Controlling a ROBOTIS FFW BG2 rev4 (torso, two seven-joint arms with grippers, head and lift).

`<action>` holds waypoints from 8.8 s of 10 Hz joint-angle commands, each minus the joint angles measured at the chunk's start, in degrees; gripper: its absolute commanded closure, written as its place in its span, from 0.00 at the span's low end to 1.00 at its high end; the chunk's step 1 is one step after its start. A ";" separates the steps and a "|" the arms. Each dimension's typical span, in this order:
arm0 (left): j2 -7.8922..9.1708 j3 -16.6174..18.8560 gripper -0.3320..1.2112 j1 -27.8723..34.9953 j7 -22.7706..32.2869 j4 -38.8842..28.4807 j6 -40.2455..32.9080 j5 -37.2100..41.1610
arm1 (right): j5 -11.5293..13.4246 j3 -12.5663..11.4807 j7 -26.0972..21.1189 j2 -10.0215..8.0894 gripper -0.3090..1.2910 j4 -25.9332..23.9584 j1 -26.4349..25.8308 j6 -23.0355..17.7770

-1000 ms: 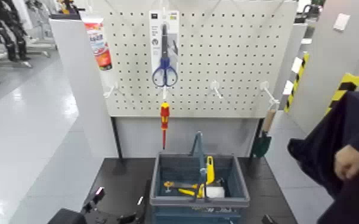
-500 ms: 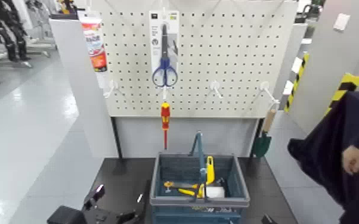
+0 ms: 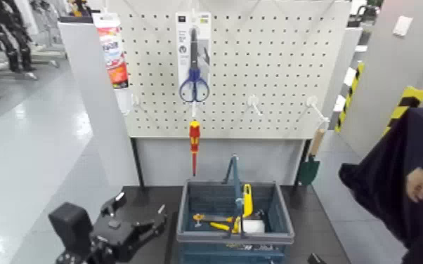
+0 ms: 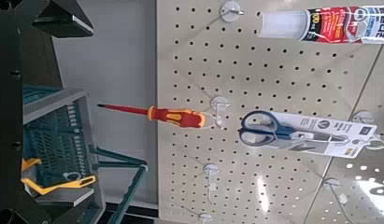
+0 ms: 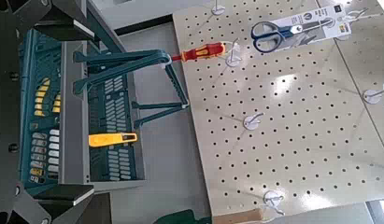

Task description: Put the red glue tube into the crate.

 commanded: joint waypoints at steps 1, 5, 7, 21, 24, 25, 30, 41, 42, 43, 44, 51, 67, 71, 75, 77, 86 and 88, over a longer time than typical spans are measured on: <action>0.03 3.91 0.28 -4.55 -2.45 0.17 2.92 1.65 | 0.00 0.09 0.00 0.09 0.28 0.08 -0.01 0.09; 1.52 9.62 0.28 -13.60 -9.75 0.87 9.60 4.37 | 0.00 0.44 0.00 0.00 0.28 0.08 -0.18 0.27; 2.58 11.64 0.28 -18.97 -14.23 2.81 12.50 4.55 | 0.00 0.71 0.00 -0.08 0.28 0.08 -0.36 0.44; 10.58 7.77 0.30 -47.00 -26.71 25.57 9.34 1.47 | -0.26 1.67 1.06 -0.43 0.28 0.44 -1.59 2.20; 11.54 5.58 0.30 -51.49 -28.29 31.81 7.32 1.91 | -0.61 1.67 1.32 -0.43 0.28 0.70 -1.85 2.29; 11.63 4.96 0.30 -52.19 -28.56 33.22 7.05 1.91 | -0.70 1.67 1.41 -0.43 0.28 0.79 -1.94 2.38; 11.98 1.89 0.42 -55.97 -30.14 38.05 4.86 1.73 | -0.79 1.15 2.46 0.00 0.28 0.96 -2.12 2.73; 11.54 1.62 0.98 -56.06 -28.38 35.06 6.70 -0.20 | -0.88 1.06 2.55 0.00 0.28 0.96 -2.03 2.64; 11.54 1.62 0.98 -55.79 -28.38 33.57 6.61 0.33 | -0.88 1.06 2.64 0.00 0.28 0.96 -2.03 2.64; 11.46 1.45 0.98 -55.26 -28.12 30.05 6.88 0.85 | -0.88 1.06 2.55 0.00 0.28 0.88 -2.03 2.73; 11.28 1.53 0.98 -54.21 -27.77 26.45 7.49 1.47 | -0.88 1.06 2.55 0.00 0.28 0.88 -2.03 2.73; 9.26 -1.19 0.98 -50.17 -26.80 14.76 9.87 4.37 | -0.88 1.15 2.55 -0.17 0.28 0.79 -1.94 2.99; 5.39 -16.31 0.98 -43.93 -27.06 36.82 8.46 10.52 | -1.93 1.41 2.90 -0.26 0.28 1.49 -2.47 3.25; 4.86 -18.33 0.98 -44.01 -27.77 44.55 7.32 10.00 | -2.02 1.50 3.25 -0.26 0.28 1.67 -2.56 3.25; 3.90 -19.38 0.98 -45.07 -28.29 51.15 6.35 9.56 | -2.02 1.58 3.43 -0.17 0.28 1.84 -2.73 3.25; 3.81 -20.17 0.98 -45.25 -28.29 53.08 6.35 9.47 | -2.02 1.58 3.52 -0.17 0.28 1.84 -2.82 3.25; 3.63 -20.44 0.14 -45.42 -28.56 54.05 6.26 8.77 | -2.11 1.76 3.87 -0.43 0.28 1.58 -3.00 3.96; 3.72 -20.09 0.14 -45.42 -28.56 53.43 6.00 8.68 | -2.11 1.76 3.87 -0.52 0.28 1.49 -3.00 3.96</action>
